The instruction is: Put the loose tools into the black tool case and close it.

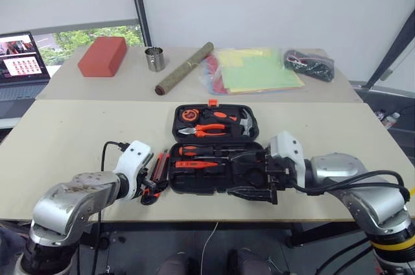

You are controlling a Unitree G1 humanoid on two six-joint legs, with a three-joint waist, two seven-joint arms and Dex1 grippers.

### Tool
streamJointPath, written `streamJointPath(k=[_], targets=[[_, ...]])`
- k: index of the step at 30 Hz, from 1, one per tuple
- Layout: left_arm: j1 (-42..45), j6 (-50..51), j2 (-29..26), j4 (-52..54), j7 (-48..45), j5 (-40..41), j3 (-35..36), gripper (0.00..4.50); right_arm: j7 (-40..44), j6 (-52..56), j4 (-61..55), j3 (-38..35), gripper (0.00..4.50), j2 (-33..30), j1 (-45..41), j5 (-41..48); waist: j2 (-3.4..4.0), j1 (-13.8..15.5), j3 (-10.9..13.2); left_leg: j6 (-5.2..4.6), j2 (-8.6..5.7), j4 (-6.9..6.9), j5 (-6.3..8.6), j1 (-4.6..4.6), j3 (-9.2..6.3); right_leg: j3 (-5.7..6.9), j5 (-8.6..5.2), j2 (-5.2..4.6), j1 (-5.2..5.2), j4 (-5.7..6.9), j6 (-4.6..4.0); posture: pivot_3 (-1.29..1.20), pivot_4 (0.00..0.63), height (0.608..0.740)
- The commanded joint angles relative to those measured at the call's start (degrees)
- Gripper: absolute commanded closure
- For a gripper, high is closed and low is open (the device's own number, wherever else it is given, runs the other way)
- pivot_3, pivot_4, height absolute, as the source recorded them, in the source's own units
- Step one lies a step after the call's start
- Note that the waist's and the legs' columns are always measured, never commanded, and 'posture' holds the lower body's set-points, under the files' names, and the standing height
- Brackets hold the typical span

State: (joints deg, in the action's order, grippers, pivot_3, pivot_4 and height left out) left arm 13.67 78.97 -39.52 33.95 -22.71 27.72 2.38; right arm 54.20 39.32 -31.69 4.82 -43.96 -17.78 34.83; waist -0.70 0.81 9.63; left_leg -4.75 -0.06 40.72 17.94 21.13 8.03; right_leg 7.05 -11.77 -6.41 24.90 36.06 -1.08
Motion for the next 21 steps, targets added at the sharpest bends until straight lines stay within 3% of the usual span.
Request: streamJointPath(k=[1, 3, 4, 8, 14, 18, 21], targets=[[-1.9, -1.3, -1.9, -4.0, -0.3, -1.8, -2.0, 1.92, -1.1, 0.2, -2.6, -2.7, 0.0, -0.8, 0.3, 1.0, 0.03, 0.0, 0.0, 0.01, 0.0, 0.0, 0.0, -0.01, 0.0, -0.02, 0.0, -0.02, 0.02, 0.02, 0.0, 0.0, 0.15, 0.736], [-1.8, -2.8, -3.0, -5.9, -1.1, -2.1, -0.4, 2.67, -1.1, 0.3, -2.7, -3.1, 0.0, -1.0, 0.5, 1.3, 0.09, 0.0, -0.1, 0.01, 0.0, -0.01, 0.0, -0.01, 0.0, -0.02, 0.03, -0.03, 0.04, 0.03, -0.05, 0.0, 0.15, 0.736], [-1.3, -4.3, -4.1, -7.6, -2.6, -1.8, 1.6, 2.82, -1.0, 0.8, -2.9, -3.5, 0.0, -1.3, 0.7, 2.0, 0.12, 0.0, -0.1, 0.02, 0.0, -0.01, 0.0, -0.01, 0.0, -0.02, 0.04, -0.03, 0.04, 0.03, -0.08, 0.0, 0.15, 0.736], [1.1, -17.3, -14.3, -16.9, -18.4, 0.8, 8.2, 2.82, 0.5, 3.4, -4.1, -4.7, 0.0, -3.3, 1.8, 5.4, 0.01, -0.3, 0.0, 0.13, 0.06, -0.02, -0.06, 0.09, 0.01, 0.02, 0.08, -0.02, 0.26, 0.15, -0.41, 0.0, 0.15, 0.736], [8.6, -43.1, -25.1, -23.3, -51.9, 0.6, -0.7, 2.82, 1.7, 1.5, -5.3, -4.8, 0.0, -5.7, 3.9, 4.1, 0.07, 0.7, 0.1, 0.2, 0.11, -0.07, -0.09, 0.39, 0.02, 0.21, 0.02, -0.08, 0.5, 0.05, -0.7, 0.0, 0.15, 0.736], [18.4, -49.0, -20.2, -25.9, -61.1, -3.2, -11.5, 2.82, 1.5, 1.1, -6.1, -5.3, 0.0, -6.3, 5.7, 4.0, 0.06, 1.0, 0.1, 0.15, -0.09, -0.06, -0.07, 0.88, 0.06, 0.2, 0.14, -0.12, 0.79, -0.04, -0.5, 0.0, 0.15, 0.736], [26.4, -50.3, -11.8, -29.6, -62.2, -7.3, -19.4, 2.82, -0.1, 1.7, -7.4, -6.5, 0.0, -6.4, 7.4, 4.3, 0.03, 0.9, 0.1, -0.41, -0.1, 0.12, -0.38, 1.05, 0.14, 0.33, 0.17, 0.33, 0.8, -0.01, -0.43, 0.0, 0.15, 0.736]])
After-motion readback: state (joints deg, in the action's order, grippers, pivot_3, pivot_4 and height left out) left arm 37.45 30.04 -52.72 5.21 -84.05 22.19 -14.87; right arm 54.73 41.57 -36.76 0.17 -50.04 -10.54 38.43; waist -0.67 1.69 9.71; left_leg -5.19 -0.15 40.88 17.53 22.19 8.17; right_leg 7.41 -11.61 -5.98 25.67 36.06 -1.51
